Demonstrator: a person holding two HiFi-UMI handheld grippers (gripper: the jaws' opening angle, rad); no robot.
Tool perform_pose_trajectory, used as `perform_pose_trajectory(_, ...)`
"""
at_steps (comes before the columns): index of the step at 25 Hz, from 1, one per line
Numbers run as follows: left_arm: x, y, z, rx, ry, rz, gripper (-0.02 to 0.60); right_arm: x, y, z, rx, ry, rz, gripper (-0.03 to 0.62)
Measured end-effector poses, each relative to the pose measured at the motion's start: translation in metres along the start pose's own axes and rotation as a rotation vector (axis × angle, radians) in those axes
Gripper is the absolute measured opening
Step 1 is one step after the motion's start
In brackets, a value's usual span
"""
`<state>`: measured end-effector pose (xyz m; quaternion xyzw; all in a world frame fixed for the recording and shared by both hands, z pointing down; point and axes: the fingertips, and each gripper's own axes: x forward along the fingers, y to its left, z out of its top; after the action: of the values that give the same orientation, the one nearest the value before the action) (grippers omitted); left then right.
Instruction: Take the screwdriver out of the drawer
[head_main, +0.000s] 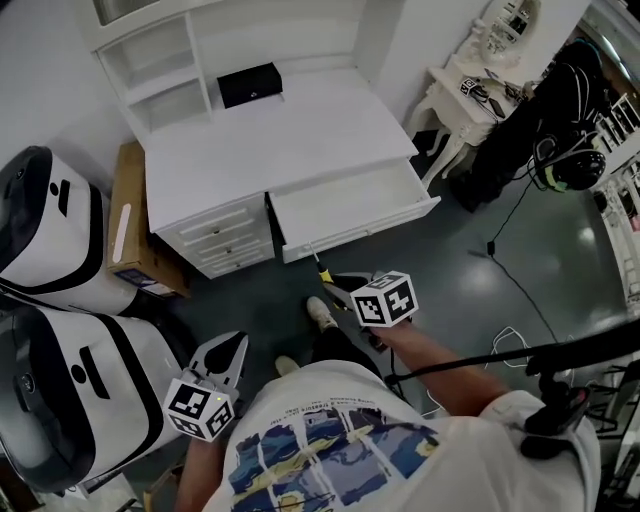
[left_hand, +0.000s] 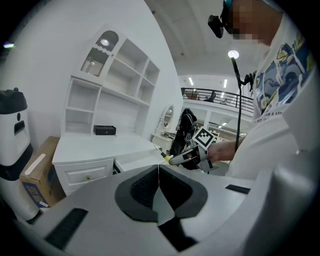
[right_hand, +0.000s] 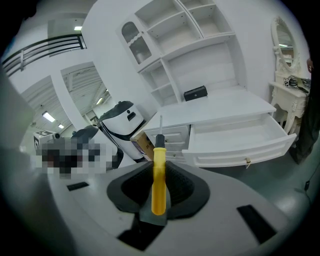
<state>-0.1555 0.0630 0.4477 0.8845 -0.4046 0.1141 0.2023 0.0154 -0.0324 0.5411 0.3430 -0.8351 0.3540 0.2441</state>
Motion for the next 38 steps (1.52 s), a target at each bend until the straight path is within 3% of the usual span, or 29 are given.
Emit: perform_pose_trajectory(38,0.041,0.018,0.005,-0.022,0.039,-0.041,0.014,0.019,-0.027,0.006,0.027,0.032,-0.003,0.095)
